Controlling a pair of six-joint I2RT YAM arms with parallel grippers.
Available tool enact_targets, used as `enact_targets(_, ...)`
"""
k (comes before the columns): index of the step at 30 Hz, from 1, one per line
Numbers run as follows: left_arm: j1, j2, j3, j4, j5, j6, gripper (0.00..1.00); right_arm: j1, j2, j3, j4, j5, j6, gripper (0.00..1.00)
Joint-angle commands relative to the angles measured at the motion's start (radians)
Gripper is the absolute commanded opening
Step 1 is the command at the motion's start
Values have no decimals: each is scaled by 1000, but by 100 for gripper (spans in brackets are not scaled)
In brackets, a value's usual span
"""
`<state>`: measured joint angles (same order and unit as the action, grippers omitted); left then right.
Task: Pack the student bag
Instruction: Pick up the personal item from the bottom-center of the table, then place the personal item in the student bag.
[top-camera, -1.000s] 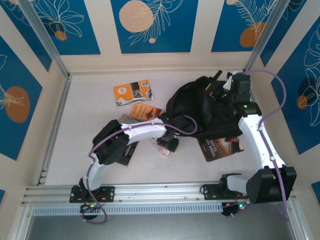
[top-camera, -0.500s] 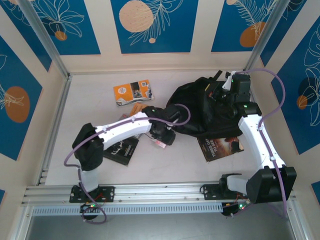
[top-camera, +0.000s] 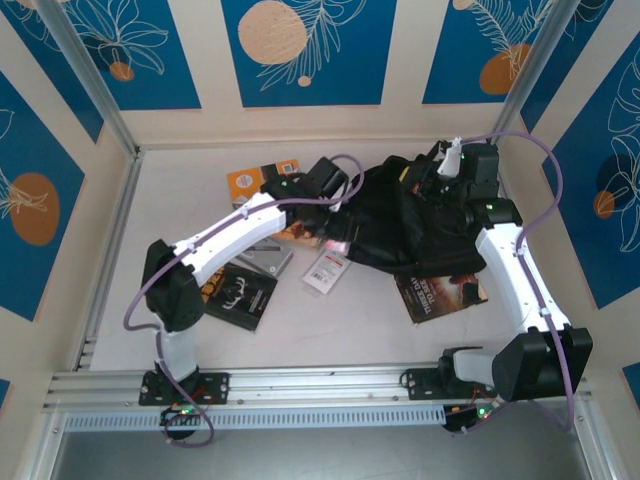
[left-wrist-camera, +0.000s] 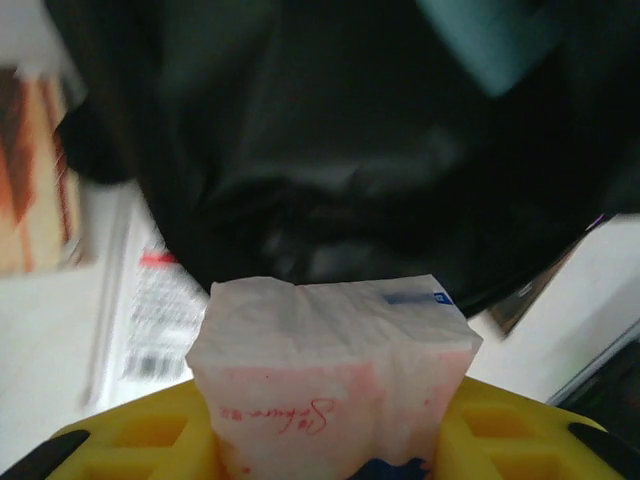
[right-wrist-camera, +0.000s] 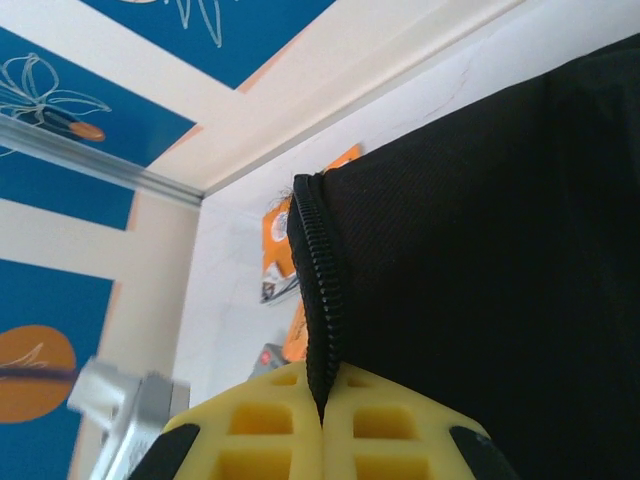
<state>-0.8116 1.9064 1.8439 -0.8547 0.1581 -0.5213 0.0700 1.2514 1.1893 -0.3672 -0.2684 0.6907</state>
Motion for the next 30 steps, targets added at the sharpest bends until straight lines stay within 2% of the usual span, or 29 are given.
enact_targets(1,18,103,138,61,69,-79,41,-12,-4,58,58,-124,63,0)
enact_targets(7,25,336,419,31,24,-213,43,-58,-1,29,182,-232,250,0)
enact_targets(12,16,422,422,167,-11,-396,43,-70,-4,-16,302,-274,370,0)
enact_targets(15,15,466,424,255,-45,-473,47,-71,-4,-33,355,-283,414,0)
enact_targets(19,8,547,489,396,14,-519,59,-69,-4,-62,403,-284,456,0)
enact_targets(22,-2,666,672,419,157,-538,83,-68,-4,-74,417,-284,465,0)
enact_targets(24,-10,697,747,402,198,-523,93,-69,-5,-74,413,-288,459,0)
enact_targets(27,-13,658,726,391,204,-463,96,-74,-8,-68,391,-286,443,0)
enact_targets(30,-5,598,693,311,190,-393,96,-80,-15,-53,343,-276,399,0)
